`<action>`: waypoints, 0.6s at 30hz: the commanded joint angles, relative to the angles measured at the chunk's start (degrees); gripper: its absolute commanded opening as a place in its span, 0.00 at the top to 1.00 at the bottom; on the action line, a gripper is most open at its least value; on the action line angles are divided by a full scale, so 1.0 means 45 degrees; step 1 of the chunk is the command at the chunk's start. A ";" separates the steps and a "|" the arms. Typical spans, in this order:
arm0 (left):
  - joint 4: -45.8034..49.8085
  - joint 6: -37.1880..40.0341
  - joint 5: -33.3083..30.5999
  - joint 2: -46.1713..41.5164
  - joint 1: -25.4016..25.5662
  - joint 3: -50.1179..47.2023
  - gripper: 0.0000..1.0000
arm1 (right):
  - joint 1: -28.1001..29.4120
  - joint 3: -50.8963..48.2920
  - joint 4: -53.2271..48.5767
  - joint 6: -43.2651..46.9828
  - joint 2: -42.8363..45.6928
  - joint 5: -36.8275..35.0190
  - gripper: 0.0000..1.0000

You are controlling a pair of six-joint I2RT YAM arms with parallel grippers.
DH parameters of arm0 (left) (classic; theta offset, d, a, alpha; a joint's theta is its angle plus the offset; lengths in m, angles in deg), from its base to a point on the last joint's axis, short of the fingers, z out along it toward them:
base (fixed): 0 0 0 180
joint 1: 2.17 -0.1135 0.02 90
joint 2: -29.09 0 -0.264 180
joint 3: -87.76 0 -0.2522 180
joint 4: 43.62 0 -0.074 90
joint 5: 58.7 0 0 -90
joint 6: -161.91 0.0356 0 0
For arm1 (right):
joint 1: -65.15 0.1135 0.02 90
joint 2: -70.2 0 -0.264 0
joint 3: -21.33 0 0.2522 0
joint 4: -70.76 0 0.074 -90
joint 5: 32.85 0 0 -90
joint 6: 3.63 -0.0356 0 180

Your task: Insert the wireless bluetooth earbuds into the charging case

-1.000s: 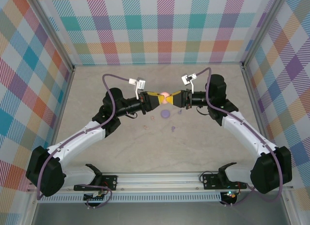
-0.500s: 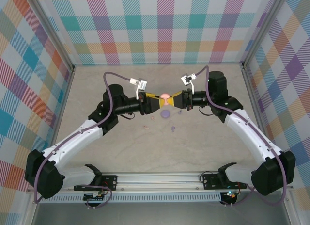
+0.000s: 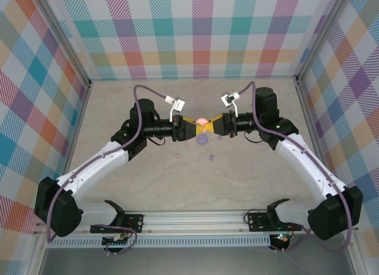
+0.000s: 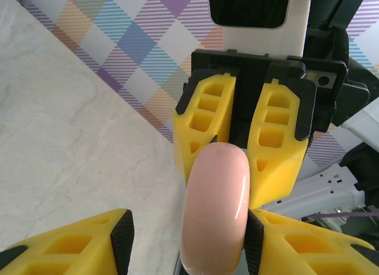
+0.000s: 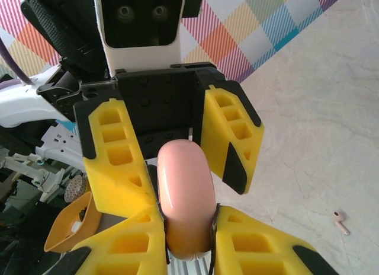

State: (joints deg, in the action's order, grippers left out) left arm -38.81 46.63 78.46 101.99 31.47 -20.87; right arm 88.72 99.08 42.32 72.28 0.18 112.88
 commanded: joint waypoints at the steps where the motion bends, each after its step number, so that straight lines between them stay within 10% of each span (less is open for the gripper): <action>1: -0.0140 0.0006 0.0440 0.0090 0.0100 0.0496 0.51 | 0.0134 0.0467 0.0013 0.0336 0.0111 0.0469 0.84; 13: -0.0111 0.0092 0.0570 0.0149 0.0153 0.0500 0.72 | 0.0192 0.0498 -0.0154 0.0492 -0.0016 0.0379 0.83; 18: 0.0910 0.1180 0.0205 0.0013 0.0198 0.0669 0.82 | 0.0211 0.0721 -0.0994 0.0904 0.0211 -0.0746 0.60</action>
State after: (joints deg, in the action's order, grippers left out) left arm -38.07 48.20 80.64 102.12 31.93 -20.02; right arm 89.23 99.80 40.18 73.46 0.16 111.59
